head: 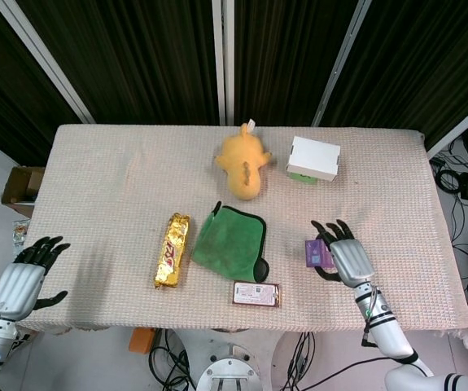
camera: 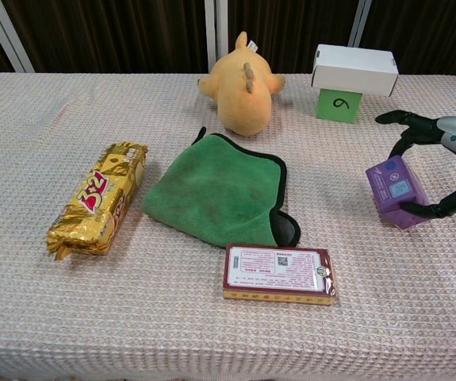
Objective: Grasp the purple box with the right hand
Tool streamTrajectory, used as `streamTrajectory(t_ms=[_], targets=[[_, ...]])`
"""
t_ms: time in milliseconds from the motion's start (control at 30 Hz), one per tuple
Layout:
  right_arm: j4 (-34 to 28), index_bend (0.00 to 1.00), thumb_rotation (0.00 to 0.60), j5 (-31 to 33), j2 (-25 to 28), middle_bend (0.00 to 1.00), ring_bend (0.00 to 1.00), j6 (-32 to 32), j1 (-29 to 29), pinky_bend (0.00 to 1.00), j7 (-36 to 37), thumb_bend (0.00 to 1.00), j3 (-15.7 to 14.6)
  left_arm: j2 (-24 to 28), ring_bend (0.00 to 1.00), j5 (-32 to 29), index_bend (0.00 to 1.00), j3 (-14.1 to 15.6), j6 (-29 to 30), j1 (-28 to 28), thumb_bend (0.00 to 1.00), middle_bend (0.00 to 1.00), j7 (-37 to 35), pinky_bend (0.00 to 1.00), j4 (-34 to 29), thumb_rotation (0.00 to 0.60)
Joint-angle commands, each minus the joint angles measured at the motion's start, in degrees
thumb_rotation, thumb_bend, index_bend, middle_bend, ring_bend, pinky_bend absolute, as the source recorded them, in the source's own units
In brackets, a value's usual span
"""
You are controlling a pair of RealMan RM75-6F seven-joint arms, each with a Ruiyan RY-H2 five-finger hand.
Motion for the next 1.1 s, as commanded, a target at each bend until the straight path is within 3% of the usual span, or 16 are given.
streamTrajectory(t_ms=[33,333,800,933,1100], targets=[[7.4,0.00,0.600,-6.4,-3.1,0.58,0.12,-2.2,1.3,0.00,23.8,0.39,-0.2,-0.1,0.08,0.2,0.18,0.1,0.0,-0.1,0.13,0.12,0.2,0.23,0.0,0.600],[15.7,0.00,0.600,-10.4,-5.2,0.63,0.15,0.9,0.8,0.00,34.3,0.46,-1.2,0.0,0.08,-0.3,0.18,0.0,0.3,0.2,0.13,0.12,-0.8,0.23,0.7,0.600],[16.6,0.00,0.600,-8.6,-2.7,0.60,0.15,-0.9,0.1,0.00,33.7,0.44,-1.9,-0.3,0.08,-0.1,0.18,0.3,0.1,0.2,0.13,0.12,-0.2,0.23,0.6,0.600],[16.0,0.00,0.600,-8.9,-1.4,0.51,0.11,-1.9,0.2,0.00,33.9,0.36,-2.6,-0.3,0.08,0.0,0.18,0.3,0.1,0.2,0.13,0.12,0.2,0.23,0.3,0.600],[15.4,0.00,0.600,-9.7,0.1,0.19,0.00,-3.2,0.8,0.00,32.5,0.11,-3.4,-0.2,0.08,-0.1,0.18,0.3,0.0,0.1,0.13,0.12,0.5,0.23,0.0,0.600]])
